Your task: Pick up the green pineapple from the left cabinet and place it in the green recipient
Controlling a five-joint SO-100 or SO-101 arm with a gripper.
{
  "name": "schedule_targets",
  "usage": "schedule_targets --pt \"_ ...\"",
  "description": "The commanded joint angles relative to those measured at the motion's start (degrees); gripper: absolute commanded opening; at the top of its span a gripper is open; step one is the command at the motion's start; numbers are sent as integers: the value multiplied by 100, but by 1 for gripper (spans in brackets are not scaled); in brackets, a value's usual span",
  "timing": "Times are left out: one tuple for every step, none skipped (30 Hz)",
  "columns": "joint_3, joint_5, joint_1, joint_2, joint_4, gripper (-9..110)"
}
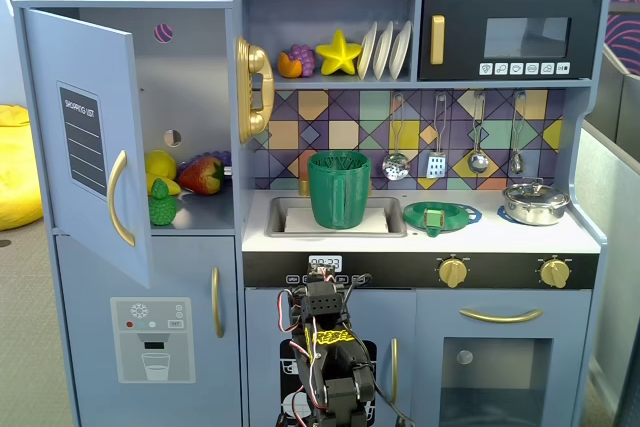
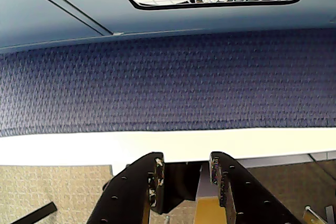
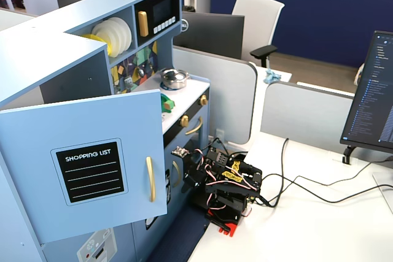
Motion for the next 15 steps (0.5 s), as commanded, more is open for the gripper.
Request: schedule_targets --pt "369 -448 1204 -44 791 1" --pt "369 -448 1204 -44 791 1" --pt "369 -448 1204 -44 791 1" --pt "369 -448 1204 -44 791 1" --pt "369 -448 1204 -44 791 1" --pt "369 -448 1204 -44 791 1" --pt "369 -448 1204 -44 791 1" --pt "369 -448 1204 -44 791 1" --pt "369 -448 1204 -44 791 1" --pt "369 -448 1204 -44 791 1" --pt "369 -448 1204 -44 791 1" --pt "369 -475 1195 -44 791 0" --pt "369 -475 1151 -44 791 0" --pt "369 -457 1090 -44 791 0" --pt "369 -413 993 -44 782 0"
